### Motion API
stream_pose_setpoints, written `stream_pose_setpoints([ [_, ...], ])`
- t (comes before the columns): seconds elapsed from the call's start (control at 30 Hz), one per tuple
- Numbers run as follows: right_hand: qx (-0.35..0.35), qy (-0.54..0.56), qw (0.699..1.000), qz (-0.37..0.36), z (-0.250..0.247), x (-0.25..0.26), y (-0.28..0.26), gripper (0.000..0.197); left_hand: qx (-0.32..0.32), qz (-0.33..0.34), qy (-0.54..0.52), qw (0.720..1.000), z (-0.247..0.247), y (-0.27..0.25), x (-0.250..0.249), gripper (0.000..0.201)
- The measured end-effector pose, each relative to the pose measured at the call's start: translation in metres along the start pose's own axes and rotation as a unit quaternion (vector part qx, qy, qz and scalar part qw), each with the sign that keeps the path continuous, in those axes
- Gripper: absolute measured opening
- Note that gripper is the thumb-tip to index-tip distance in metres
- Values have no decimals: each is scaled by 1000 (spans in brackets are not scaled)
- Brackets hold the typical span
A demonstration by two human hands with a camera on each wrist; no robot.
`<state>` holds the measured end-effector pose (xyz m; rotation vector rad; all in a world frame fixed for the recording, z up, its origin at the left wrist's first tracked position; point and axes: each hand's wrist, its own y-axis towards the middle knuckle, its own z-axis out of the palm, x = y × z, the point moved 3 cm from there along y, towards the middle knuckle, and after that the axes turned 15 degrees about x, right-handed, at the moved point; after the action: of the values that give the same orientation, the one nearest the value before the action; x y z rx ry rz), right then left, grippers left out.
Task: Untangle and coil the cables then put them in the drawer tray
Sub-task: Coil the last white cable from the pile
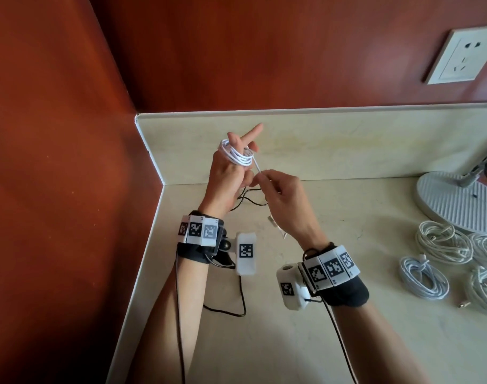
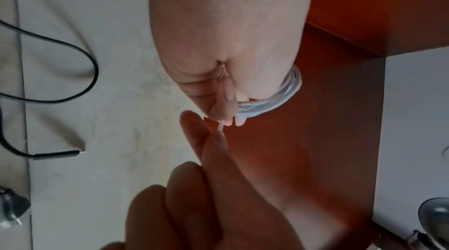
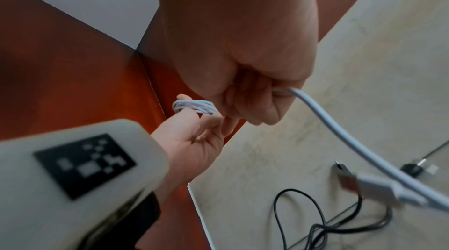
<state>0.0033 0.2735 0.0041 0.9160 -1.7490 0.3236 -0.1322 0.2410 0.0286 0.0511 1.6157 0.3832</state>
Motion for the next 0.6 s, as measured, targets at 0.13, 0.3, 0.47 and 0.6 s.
stream_pose_setpoints([
  [0.13, 0, -21, 1000, -13, -2, 0, -3, 27, -9, -12, -25, 1000, -1, -1, 2, 61],
  [0.3, 11, -55, 998, -5, -7, 11, -10, 25, -56, -40, 6, 998, -7, -3, 1, 63],
  [0.47, 72, -136, 988, 21, -10, 18, -14, 29, -105, 5, 169, 980, -31, -2, 10, 37],
  [0.6, 57, -165, 984, -36, -12, 30, -11, 26, -83, 54, 236, 967, -40, 2, 26, 51],
])
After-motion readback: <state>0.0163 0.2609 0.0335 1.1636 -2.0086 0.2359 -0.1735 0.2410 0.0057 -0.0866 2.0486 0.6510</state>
